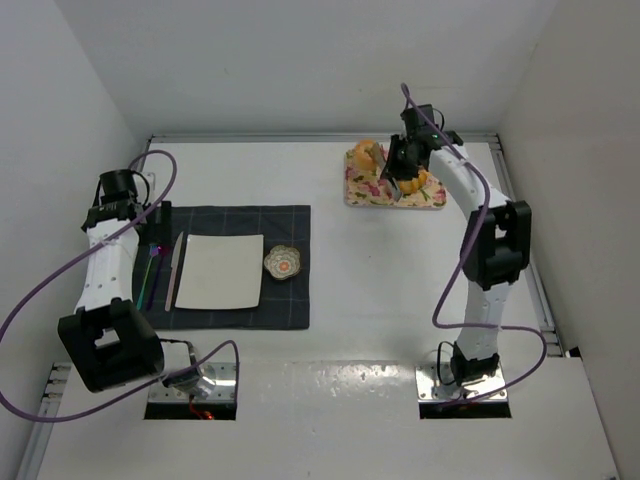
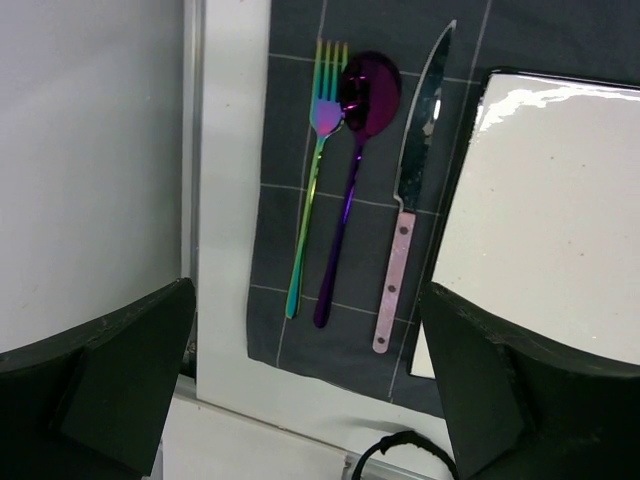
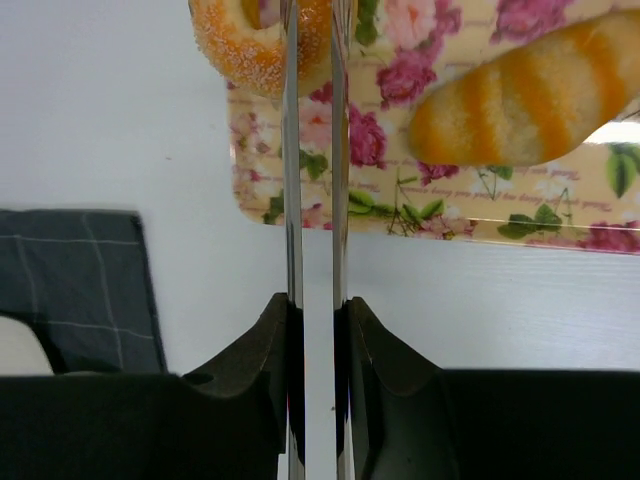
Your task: Place the bread
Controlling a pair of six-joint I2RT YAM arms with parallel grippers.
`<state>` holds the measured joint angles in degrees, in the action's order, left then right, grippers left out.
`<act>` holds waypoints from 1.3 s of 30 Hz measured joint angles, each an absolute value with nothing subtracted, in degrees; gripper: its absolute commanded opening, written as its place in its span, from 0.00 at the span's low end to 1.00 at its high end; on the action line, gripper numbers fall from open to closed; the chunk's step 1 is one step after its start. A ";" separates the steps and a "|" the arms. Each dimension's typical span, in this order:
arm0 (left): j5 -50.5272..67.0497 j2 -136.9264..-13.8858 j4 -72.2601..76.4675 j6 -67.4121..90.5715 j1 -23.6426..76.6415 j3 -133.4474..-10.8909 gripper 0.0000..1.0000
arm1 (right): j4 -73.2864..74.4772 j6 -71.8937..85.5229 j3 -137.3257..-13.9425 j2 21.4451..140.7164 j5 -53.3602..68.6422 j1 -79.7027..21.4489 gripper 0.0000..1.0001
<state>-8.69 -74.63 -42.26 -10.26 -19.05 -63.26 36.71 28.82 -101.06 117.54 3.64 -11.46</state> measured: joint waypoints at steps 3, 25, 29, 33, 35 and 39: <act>-9.28 -73.89 -41.82 -10.28 -20.36 -62.83 1.00 | 35.90 28.38 -99.81 111.85 2.39 -12.75 0.07; -13.98 -62.00 -41.04 -12.56 -26.17 -51.55 1.00 | 28.38 30.87 -116.27 136.44 4.64 -54.08 0.07; -13.96 -61.56 -41.06 -12.86 -26.17 -51.46 1.00 | 27.44 30.33 -113.51 134.32 4.32 -54.70 0.07; -13.76 -61.28 -41.06 -12.88 -26.17 -51.46 1.00 | 27.20 29.95 -108.47 129.86 3.46 -55.35 0.07; -13.67 -61.28 -41.06 -12.88 -26.17 -51.46 1.00 | 27.16 29.80 -107.72 128.64 3.33 -55.96 0.09; -13.47 -61.28 -41.06 -12.88 -26.17 -51.46 1.00 | 26.41 29.54 -106.83 126.87 3.18 -57.17 0.18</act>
